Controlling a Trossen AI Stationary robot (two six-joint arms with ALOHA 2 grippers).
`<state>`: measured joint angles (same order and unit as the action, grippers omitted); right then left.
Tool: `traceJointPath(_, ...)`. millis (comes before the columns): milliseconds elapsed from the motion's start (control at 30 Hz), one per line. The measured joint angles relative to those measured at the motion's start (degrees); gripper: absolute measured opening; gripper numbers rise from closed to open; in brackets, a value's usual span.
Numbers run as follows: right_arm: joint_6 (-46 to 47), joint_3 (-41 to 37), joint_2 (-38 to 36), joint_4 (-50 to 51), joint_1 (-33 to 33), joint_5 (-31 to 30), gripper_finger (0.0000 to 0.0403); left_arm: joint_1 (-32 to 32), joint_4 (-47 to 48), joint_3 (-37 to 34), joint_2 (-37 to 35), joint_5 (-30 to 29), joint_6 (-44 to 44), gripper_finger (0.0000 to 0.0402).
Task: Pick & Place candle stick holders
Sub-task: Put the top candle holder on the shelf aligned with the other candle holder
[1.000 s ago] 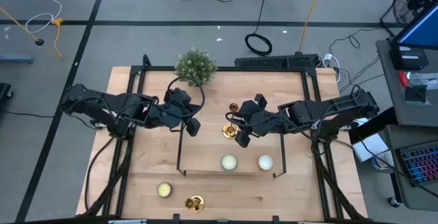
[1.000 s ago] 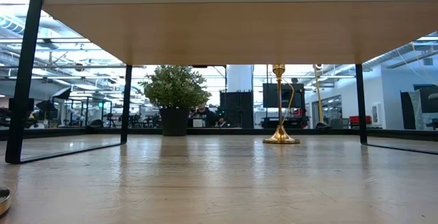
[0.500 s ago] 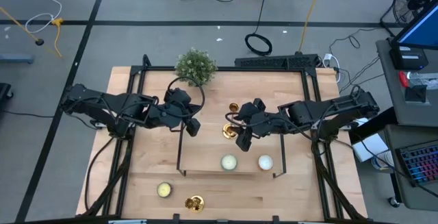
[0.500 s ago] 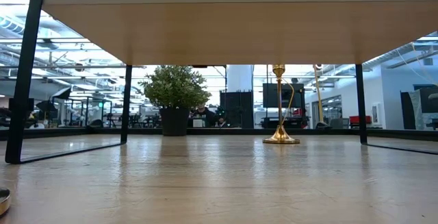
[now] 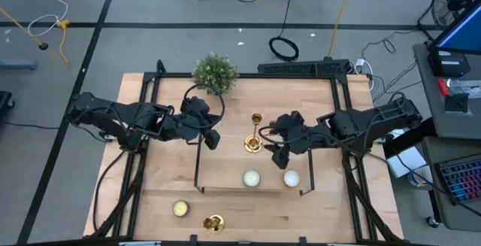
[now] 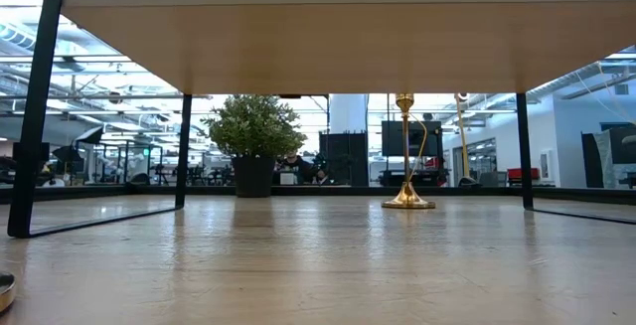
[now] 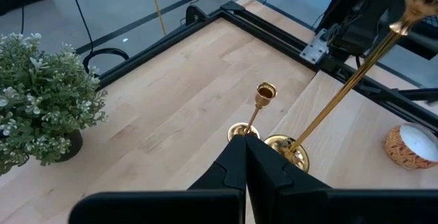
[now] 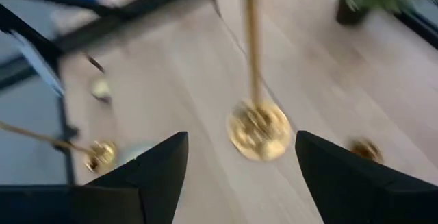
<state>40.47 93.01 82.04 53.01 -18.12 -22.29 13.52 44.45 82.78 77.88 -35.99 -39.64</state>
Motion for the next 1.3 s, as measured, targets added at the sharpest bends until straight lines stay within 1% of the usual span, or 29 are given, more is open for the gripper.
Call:
traceJointPath(133,4.92,0.00,-0.90,11.16,0.01,0.00,0.0270,0.27,0.02,0.00,0.00,0.04,0.00,0.0001)
traceJointPath(267,9.61,0.00,-1.11,18.70,0.01,-0.02,0.0268,0.69,0.02,0.00,0.00,0.11,-0.10,0.0001)
traceJointPath(567,16.37,-0.02,-1.16,28.50,0.92,0.05,0.0267,1.78,-0.63,0.00,0.01,0.08,-1.83,0.0001)
traceJointPath(733,17.79,-0.02,-1.16,33.93,2.83,0.07,0.0267,1.99,-2.64,0.00,0.29,-1.07,-5.31,0.0001)
traceJointPath(833,15.29,-0.07,-1.81,33.74,4.99,0.40,0.0267,2.01,-4.28,0.02,1.01,-2.60,-7.69,0.0001)
traceJointPath(967,8.87,-0.07,-4.14,31.71,9.03,3.31,0.0267,2.08,-8.51,0.02,2.24,-3.06,-11.75,0.0001)
traceJointPath(1133,1.39,-0.12,-8.38,31.27,12.86,2.36,0.0267,3.59,-14.62,0.02,4.90,-4.21,-12.30,0.0001)
traceJointPath(1233,-4.05,-2.60,-12.35,25.75,16.61,4.29,0.0267,5.01,-17.49,0.02,6.34,-6.33,-12.44,0.0001)
traceJointPath(1300,-7.16,-6.61,-15.64,19.96,20.13,8.49,0.0267,6.11,-18.93,0.02,7.43,-7.31,-13.31,0.0001)
